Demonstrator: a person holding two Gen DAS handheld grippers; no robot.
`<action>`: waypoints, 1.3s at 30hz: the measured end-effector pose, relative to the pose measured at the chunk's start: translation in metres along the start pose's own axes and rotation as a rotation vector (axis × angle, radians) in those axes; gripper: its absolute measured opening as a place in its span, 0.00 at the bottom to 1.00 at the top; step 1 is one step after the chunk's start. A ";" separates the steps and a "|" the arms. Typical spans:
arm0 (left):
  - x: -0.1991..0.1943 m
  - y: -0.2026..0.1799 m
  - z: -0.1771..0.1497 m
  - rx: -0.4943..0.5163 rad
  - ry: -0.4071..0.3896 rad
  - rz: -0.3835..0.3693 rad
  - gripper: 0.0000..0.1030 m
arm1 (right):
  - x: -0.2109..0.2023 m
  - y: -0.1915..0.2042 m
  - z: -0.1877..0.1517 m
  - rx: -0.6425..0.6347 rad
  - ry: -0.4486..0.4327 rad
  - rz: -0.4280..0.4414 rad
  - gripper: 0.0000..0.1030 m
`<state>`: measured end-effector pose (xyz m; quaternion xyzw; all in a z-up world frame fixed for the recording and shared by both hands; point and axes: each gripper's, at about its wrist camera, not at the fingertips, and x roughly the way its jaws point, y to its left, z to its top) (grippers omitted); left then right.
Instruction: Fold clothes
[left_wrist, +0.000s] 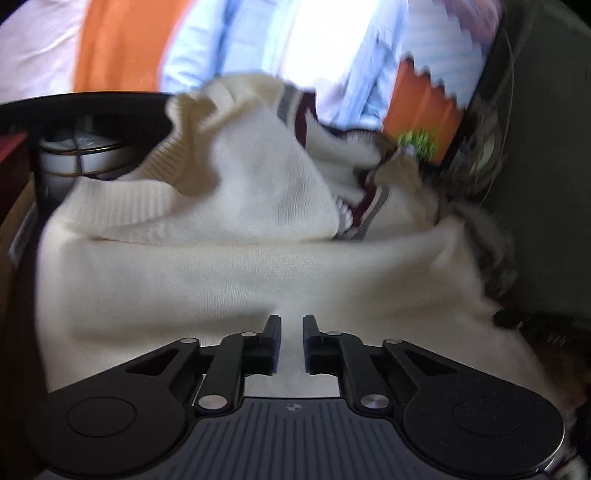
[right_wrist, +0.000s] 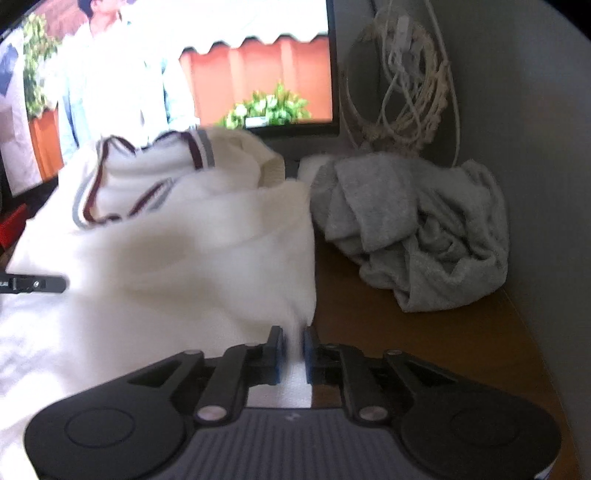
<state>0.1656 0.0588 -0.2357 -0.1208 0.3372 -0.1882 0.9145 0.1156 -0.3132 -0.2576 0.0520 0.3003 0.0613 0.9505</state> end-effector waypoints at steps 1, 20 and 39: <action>-0.009 -0.002 -0.001 0.005 -0.009 -0.009 0.10 | -0.004 0.000 0.001 0.002 -0.005 0.008 0.11; -0.158 -0.025 -0.107 -0.028 -0.042 0.015 0.33 | -0.117 0.041 -0.070 -0.095 -0.038 0.179 0.66; -0.225 -0.101 -0.205 0.320 -0.131 0.113 0.38 | -0.193 0.055 -0.120 -0.214 -0.076 0.143 0.87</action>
